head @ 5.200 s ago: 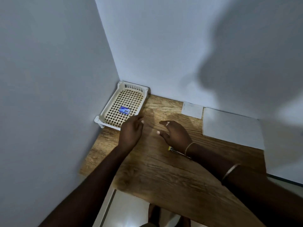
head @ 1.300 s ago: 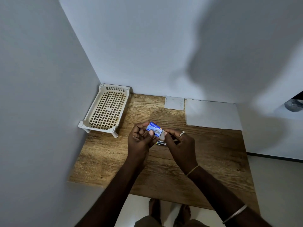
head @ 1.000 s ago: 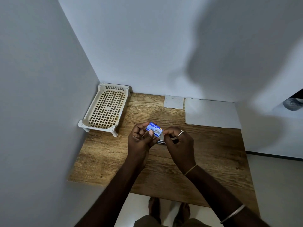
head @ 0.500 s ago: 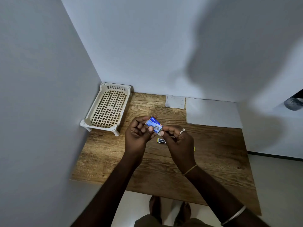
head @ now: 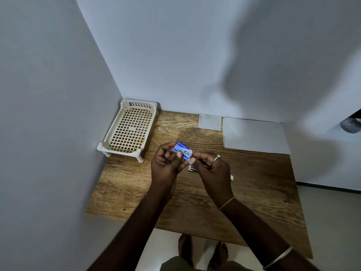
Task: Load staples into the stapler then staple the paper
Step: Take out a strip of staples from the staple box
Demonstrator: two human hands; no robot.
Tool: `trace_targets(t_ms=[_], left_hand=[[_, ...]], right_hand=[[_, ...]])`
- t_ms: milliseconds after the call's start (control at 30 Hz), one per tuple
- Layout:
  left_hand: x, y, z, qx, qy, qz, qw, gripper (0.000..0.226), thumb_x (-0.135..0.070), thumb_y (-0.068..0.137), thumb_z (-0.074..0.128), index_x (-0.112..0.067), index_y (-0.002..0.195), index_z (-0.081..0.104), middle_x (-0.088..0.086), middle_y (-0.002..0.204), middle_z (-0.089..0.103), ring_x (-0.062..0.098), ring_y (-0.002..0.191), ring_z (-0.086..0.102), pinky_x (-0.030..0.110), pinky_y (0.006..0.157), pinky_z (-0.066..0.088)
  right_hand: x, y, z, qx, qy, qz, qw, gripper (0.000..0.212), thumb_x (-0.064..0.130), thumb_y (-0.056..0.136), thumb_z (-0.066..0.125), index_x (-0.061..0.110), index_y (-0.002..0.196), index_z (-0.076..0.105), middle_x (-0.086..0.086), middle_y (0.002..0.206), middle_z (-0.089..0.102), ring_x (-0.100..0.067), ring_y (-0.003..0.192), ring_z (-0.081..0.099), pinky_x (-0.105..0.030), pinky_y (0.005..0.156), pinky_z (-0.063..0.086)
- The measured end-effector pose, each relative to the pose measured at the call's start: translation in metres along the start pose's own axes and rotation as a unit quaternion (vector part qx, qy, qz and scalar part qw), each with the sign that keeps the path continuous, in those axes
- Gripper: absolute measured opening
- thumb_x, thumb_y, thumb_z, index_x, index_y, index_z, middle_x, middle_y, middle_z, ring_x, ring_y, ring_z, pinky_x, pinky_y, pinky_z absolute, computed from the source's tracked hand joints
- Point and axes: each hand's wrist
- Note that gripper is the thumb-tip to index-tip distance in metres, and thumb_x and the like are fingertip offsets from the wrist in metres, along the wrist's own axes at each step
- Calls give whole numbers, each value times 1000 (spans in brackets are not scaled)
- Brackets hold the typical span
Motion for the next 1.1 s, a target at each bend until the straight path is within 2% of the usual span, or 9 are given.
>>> trace_targets(t_ms=[133, 300, 400, 467, 633, 867, 1100], left_hand=[[14, -2, -8, -20, 18, -49, 998, 52, -10, 86, 71, -13, 135, 56, 15, 109, 73, 27, 101, 73, 41, 87, 61], [38, -16, -32, 0, 194, -53, 980, 33, -4, 87, 76, -18, 117, 72, 8, 112, 77, 29, 108, 73, 44, 94, 59], [41, -23, -34, 25, 246, -36, 968, 39, -3, 84, 79, -24, 117, 73, 3, 115, 77, 23, 106, 74, 34, 88, 60], [41, -24, -32, 43, 296, -2, 954, 41, -6, 84, 80, -26, 119, 73, -2, 115, 77, 17, 106, 73, 31, 90, 59], [40, -20, -27, 31, 318, 14, 948, 40, -1, 86, 77, -16, 123, 71, -1, 116, 76, 17, 108, 72, 44, 95, 59], [38, -18, -23, 43, 259, 3, 965, 37, -3, 88, 75, -13, 123, 70, 4, 117, 74, 25, 106, 73, 45, 83, 63], [41, -16, -24, 16, 249, -9, 968, 44, -4, 86, 78, -19, 125, 65, 7, 116, 74, 28, 107, 73, 45, 87, 61]], right_hand=[[-13, 3, -7, 37, 112, 111, 987, 14, 2, 87, 75, 5, 101, 77, -10, 98, 78, -22, 90, 75, -32, 76, 61], [-38, -9, -23, 60, 119, 221, 966, 15, -6, 85, 73, 5, 94, 77, -16, 96, 77, -26, 83, 72, -27, 70, 60], [-49, -18, -28, 63, 171, 289, 940, 16, -8, 88, 68, 3, 97, 74, -19, 99, 74, -23, 81, 71, -26, 71, 60], [-53, -22, -27, 70, 206, 298, 929, 18, -8, 89, 65, 1, 102, 74, -18, 100, 74, -21, 83, 71, -27, 74, 60], [-51, -20, -24, 57, 228, 294, 926, 19, -8, 88, 65, -1, 104, 72, -18, 99, 74, -26, 87, 69, -36, 84, 56], [-44, -13, -25, 60, 235, 290, 926, 26, -10, 90, 62, -14, 115, 65, -20, 107, 73, -22, 90, 71, -28, 78, 61], [-47, -9, -29, 21, 257, 307, 916, 16, -11, 86, 66, -7, 102, 64, -19, 91, 70, -21, 76, 70, -26, 69, 60]])
Point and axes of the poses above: each hand's wrist, its own y-axis towards the middle knuckle, its own z-axis out of the palm, x = y × z
